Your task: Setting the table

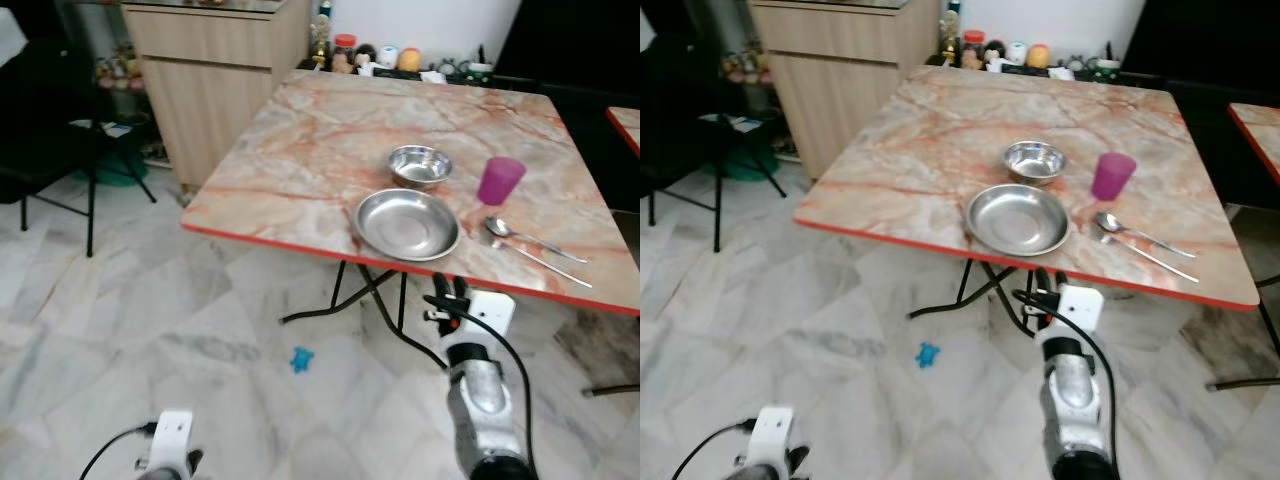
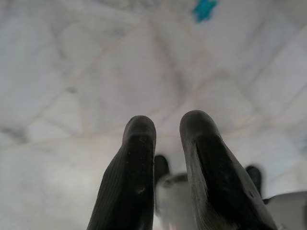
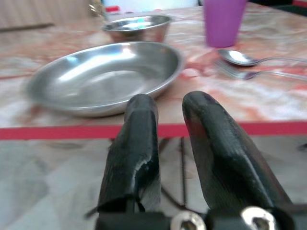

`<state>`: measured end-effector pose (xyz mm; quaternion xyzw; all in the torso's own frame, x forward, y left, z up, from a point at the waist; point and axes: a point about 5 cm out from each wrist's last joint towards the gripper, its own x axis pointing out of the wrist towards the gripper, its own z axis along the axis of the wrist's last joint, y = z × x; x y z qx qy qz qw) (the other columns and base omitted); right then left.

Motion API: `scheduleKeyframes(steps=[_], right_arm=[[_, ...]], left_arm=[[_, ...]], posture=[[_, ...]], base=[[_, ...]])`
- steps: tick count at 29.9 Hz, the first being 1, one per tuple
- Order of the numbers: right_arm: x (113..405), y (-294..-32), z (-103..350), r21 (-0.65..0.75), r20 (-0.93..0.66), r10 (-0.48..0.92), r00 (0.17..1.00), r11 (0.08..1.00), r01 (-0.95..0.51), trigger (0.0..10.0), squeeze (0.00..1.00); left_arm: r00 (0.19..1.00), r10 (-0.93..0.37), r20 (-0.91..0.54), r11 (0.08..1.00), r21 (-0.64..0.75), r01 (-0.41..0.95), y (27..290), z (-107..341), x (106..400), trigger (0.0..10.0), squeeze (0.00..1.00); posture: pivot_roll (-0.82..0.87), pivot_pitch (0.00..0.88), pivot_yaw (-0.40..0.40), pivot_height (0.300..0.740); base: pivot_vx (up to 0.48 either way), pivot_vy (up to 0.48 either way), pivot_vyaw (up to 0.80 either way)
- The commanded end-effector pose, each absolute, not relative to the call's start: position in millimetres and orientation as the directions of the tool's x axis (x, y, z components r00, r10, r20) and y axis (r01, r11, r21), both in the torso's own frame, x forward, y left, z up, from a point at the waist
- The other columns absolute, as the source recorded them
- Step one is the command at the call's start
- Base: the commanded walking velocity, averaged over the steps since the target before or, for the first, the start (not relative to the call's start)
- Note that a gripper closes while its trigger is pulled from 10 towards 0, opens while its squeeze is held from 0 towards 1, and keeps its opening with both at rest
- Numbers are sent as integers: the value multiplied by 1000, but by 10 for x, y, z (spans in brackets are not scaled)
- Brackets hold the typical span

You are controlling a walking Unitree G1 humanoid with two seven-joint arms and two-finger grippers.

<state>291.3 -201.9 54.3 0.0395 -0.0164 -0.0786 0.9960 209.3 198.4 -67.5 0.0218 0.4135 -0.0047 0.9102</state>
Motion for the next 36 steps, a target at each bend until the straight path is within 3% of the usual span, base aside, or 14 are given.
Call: scheduleKeyframes(steps=[1, 30, 31, 32, 36], right_arm=[[2981, -1878, 609, 100, 51, -122, 991, 988, 116, 10000, 0], [3075, -1903, 811, 136, 124, -142, 982, 983, 125, 10000, 0], [3072, -1900, 808, 146, 122, -143, 982, 981, 124, 10000, 153], [3068, -1899, 804, 170, 117, -148, 982, 977, 127, 10000, 1000], [3058, -1933, 797, 237, 97, -181, 979, 959, 153, 10000, 1000]], left_arm=[[634, 48, -772, 998, 62, 1, 2115, -711, 1991, 10000, 0], [632, 32, -775, 999, 46, 7, 2074, -721, 1986, 10000, 0], [633, 31, -774, 999, 45, 6, 2074, -721, 1986, 10000, 0], [633, 30, -773, 999, 44, 5, 2074, -721, 1985, 10000, 0], [634, 30, -773, 999, 43, 5, 2075, -721, 1983, 10000, 0]], posture=[[94, 0, -61, 740], [90, 0, -60, 740], [91, 0, -60, 740], [90, 0, -60, 740], [90, 0, -59, 740]], base=[[266, 0, 0], [230, 0, 0], [0, 0, 0], [0, 0, 0], [0, 0, 0]])
